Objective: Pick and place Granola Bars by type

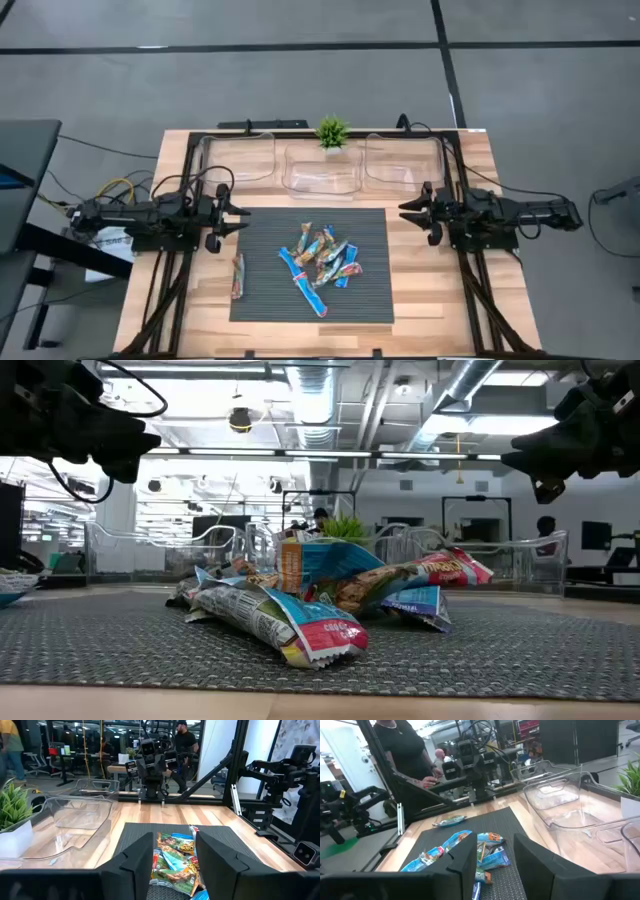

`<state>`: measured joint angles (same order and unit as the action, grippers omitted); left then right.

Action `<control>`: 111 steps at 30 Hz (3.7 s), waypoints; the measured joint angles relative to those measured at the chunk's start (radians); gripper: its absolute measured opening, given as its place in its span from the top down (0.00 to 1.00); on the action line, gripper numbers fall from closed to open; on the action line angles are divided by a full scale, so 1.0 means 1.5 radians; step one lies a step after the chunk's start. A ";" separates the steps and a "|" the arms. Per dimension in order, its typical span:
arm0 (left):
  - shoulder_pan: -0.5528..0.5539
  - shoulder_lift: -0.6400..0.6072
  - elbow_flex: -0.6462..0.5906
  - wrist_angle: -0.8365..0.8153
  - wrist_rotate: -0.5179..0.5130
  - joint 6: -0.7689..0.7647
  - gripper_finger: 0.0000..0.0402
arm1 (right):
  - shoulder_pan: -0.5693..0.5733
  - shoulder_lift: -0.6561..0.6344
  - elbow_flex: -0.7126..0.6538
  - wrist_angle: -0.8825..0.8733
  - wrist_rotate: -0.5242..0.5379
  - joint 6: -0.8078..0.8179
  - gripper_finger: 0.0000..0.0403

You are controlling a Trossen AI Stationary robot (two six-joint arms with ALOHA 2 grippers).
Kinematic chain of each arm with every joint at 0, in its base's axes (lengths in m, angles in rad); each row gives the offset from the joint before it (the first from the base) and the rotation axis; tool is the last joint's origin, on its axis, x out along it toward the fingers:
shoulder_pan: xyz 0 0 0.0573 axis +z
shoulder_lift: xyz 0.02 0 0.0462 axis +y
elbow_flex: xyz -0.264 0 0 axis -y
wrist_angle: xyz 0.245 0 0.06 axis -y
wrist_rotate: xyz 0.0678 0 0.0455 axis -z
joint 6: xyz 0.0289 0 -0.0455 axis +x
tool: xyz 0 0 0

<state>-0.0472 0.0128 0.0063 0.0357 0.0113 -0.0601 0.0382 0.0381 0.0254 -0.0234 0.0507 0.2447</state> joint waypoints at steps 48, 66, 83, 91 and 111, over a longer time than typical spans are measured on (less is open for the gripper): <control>0.000 0.000 0.000 0.000 0.000 0.000 0.65 | 0.000 0.000 0.000 0.000 0.000 0.000 0.70; -0.001 0.000 0.000 0.004 -0.042 -0.726 0.65 | 0.000 0.000 0.000 0.000 0.000 0.000 0.70; 0.000 0.182 0.179 -0.043 -0.087 -0.555 0.65 | 0.000 0.000 0.000 0.000 0.000 0.000 0.70; 0.020 0.480 0.444 -0.501 -0.087 -0.545 0.65 | 0.000 0.001 -0.002 0.068 0.001 0.055 0.70; -0.072 0.824 0.537 -0.672 0.189 -0.867 0.65 | 0.000 0.035 0.000 0.232 0.054 0.419 0.70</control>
<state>-0.1553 1.2490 0.8118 -0.9724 0.2949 -1.3611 0.0375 0.0906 0.0250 0.3247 0.1310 0.8729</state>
